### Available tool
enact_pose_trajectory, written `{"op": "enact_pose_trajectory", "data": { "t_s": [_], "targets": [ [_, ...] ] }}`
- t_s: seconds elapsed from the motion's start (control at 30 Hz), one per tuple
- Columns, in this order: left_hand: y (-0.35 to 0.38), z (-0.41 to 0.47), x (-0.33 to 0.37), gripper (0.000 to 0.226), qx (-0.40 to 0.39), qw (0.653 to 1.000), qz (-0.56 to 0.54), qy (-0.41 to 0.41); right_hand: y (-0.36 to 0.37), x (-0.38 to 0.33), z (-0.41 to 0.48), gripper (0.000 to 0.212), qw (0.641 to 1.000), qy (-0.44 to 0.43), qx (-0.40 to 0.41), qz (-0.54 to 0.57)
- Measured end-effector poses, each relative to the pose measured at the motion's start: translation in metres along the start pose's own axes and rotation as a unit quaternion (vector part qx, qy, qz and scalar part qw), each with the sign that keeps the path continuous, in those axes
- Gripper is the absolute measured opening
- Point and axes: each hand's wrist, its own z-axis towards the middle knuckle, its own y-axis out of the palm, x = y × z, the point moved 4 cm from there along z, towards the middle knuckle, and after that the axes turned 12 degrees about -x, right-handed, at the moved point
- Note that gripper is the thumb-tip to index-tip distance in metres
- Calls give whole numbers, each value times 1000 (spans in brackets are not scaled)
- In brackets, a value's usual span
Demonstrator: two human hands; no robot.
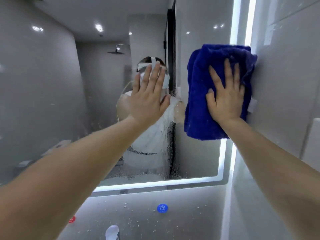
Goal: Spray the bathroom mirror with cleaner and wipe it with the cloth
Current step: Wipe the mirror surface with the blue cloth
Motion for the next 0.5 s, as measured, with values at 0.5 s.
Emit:
{"op": "enact_pose_trajectory", "data": {
  "t_s": [0.5],
  "targets": [
    [-22,-18,-72,68,-25,999,33,12,31,-28,-47,59,995,90,7,32]
  ]
}}
